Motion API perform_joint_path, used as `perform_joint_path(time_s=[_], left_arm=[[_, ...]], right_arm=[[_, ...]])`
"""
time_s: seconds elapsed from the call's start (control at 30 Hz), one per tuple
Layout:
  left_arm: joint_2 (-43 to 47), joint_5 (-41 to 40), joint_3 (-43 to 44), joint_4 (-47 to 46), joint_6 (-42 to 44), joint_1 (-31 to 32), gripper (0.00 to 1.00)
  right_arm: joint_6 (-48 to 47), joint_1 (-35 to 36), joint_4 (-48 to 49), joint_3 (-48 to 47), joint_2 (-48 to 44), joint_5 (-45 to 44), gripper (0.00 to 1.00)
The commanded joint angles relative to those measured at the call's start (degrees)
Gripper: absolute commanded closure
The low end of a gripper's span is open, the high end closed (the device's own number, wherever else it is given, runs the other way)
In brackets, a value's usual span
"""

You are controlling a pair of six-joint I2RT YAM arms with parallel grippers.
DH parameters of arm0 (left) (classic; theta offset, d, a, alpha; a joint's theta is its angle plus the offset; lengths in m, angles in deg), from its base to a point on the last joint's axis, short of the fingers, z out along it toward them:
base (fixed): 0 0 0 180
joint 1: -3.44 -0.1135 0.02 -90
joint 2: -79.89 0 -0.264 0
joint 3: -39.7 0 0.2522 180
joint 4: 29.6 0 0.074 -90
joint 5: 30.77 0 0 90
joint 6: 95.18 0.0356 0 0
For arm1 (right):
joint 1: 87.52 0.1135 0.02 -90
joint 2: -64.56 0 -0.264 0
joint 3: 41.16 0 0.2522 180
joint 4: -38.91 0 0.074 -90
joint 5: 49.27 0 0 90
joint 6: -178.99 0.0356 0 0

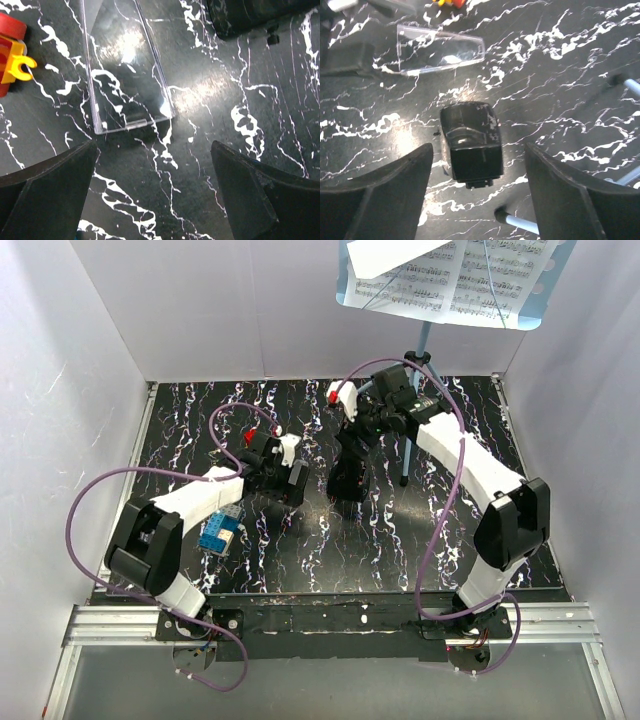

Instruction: Pack up the instrument practice props

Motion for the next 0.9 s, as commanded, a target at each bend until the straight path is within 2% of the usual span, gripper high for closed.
perform_joint_path(time_s=[0.0,0.2,0.47,0.77,0.87], left_arm=[[-2.7,-2.2,3.4,-3.9,-1.0,-0.1,0.02],[-7.8,-5.3,5.7,-5.3,-1.1,-0.1,0.02],[-13.2,-7.4,9.4,-6.1,-0.6,-0.1,0.02],[-16.0,-10.4,9.9,-4.7,-3.0,-0.1,0.02],[-15.2,-9.3,8.6,-3.5,-5.3,-0.1,0.06]], right_arm=[[4.9,0.2,1.5,-7.3,-1.9,-2.8,0.17],[12.0,0.2,-3.9,-12.5,-6.9,-4.3,0.16],[16.5,0.9,-3.6,-0.3,-19.2,2.2,0.2],[17.6,0.9,-3.6,3.9,-21.5,2.3,0.21],[18.6,0.9,-3.4,4.8,-21.3,3.6,0.23]])
